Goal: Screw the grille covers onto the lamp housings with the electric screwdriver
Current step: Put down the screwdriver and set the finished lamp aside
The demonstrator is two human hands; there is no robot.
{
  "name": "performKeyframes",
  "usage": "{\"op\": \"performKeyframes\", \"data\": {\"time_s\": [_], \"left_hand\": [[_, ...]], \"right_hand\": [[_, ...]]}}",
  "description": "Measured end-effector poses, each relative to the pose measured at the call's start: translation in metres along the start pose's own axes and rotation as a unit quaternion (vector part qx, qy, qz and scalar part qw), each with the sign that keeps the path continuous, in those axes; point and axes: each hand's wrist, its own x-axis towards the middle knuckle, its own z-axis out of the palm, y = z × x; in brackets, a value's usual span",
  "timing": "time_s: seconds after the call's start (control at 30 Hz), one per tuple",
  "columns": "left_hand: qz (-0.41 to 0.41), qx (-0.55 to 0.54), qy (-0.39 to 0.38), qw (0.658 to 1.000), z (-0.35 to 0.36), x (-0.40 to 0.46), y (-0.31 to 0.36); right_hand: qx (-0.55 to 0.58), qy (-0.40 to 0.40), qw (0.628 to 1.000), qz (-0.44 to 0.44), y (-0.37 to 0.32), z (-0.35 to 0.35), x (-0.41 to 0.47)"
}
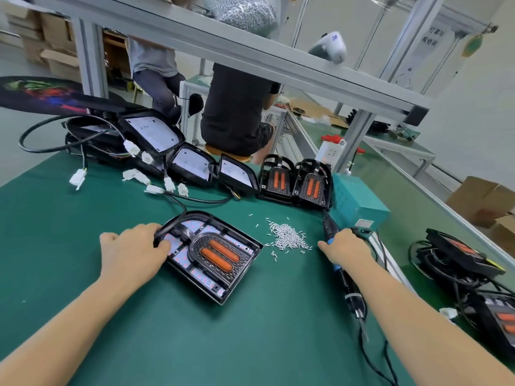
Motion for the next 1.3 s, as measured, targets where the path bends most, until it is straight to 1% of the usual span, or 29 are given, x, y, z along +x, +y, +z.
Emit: {"op": "performKeyframes", "data": {"time_s": [0.1, 0.2, 0.27, 0.33, 0.37, 0.4, 0.43, 0.47, 0.5, 0.53, 0.57, 0.63, 0.67, 0.7, 0.73, 0.8, 0.87, 0.9, 0.97, 1.03, 1.13, 1.2, 1.3], "left_hand": [[0.004, -0.006, 0.004, 1.000, 0.001, 0.000, 0.001], [0.004, -0.013, -0.003, 1.000, 0.000, -0.001, 0.001], [0.005, -0.027, -0.009, 1.000, -0.001, -0.003, 0.000], [-0.001, -0.078, 0.003, 0.997, -0.002, -0.001, 0.000], [-0.005, -0.122, 0.024, 0.992, -0.005, 0.003, 0.001], [-0.003, -0.170, 0.050, 0.984, -0.007, 0.010, 0.001], [0.011, -0.201, 0.069, 0.977, -0.010, 0.020, 0.001], [0.039, -0.199, 0.072, 0.977, -0.013, 0.033, 0.001], [0.075, -0.171, 0.053, 0.981, -0.015, 0.046, 0.001], [0.109, -0.134, 0.015, 0.985, -0.016, 0.059, 0.001], [0.135, -0.100, -0.041, 0.985, -0.017, 0.071, 0.001], [0.162, -0.063, -0.168, 0.970, -0.014, 0.089, -0.001], [0.171, -0.051, -0.216, 0.960, -0.011, 0.093, -0.002], [0.183, -0.037, -0.238, 0.953, -0.008, 0.097, -0.002], [0.195, -0.026, -0.236, 0.952, -0.006, 0.098, -0.003], [0.220, -0.026, -0.189, 0.956, -0.005, 0.099, -0.007], [0.234, -0.092, -0.153, 0.956, -0.009, 0.097, -0.011], [0.239, -0.146, -0.150, 0.948, -0.013, 0.096, -0.014], [0.248, -0.229, -0.169, 0.926, -0.027, 0.090, -0.018], [0.244, -0.300, -0.217, 0.896, -0.044, 0.082, -0.020], [0.217, -0.400, -0.288, 0.843, -0.069, 0.072, -0.018], [0.204, -0.435, -0.322, 0.816, -0.083, 0.071, -0.015], [0.199, -0.471, -0.382, 0.770, -0.102, 0.067, -0.005]], "right_hand": [[-0.097, 0.032, 0.995, -0.021, -0.010, 0.003, -0.006], [-0.240, 0.059, 0.967, -0.067, -0.020, -0.009, -0.015], [-0.256, 0.087, 0.959, -0.086, -0.032, -0.027, -0.023], [-0.199, 0.116, 0.963, -0.137, -0.051, -0.042, -0.035], [-0.142, 0.101, 0.968, -0.178, -0.063, -0.046, -0.042], [-0.072, 0.053, 0.971, -0.221, -0.077, -0.047, -0.052], [-0.003, -0.014, 0.966, -0.258, -0.091, -0.047, -0.063], [0.045, -0.076, 0.954, -0.286, -0.104, -0.044, -0.075], [0.064, -0.120, 0.942, -0.307, -0.116, -0.041, -0.086], [0.068, -0.147, 0.932, -0.324, -0.126, -0.036, -0.094], [0.076, -0.163, 0.926, -0.333, -0.133, -0.031, -0.099], [0.127, -0.196, 0.917, -0.324, -0.141, -0.024, -0.102], [0.164, -0.223, 0.908, -0.313, -0.142, -0.022, -0.101], [0.200, -0.257, 0.896, -0.301, -0.141, -0.020, -0.101], [0.231, -0.290, 0.881, -0.294, -0.139, -0.019, -0.100], [0.269, -0.326, 0.855, -0.302, -0.136, -0.018, -0.102], [0.270, -0.322, 0.840, -0.344, -0.134, -0.021, -0.106], [0.257, -0.309, 0.835, -0.375, -0.134, -0.024, -0.109], [0.233, -0.276, 0.825, -0.435, -0.136, -0.030, -0.115], [0.224, -0.236, 0.816, -0.479, -0.141, -0.036, -0.120], [0.233, -0.145, 0.797, -0.538, -0.149, -0.037, -0.123], [0.249, -0.130, 0.780, -0.559, -0.153, -0.040, -0.126], [0.260, -0.136, 0.759, -0.581, -0.157, -0.045, -0.131]]}}
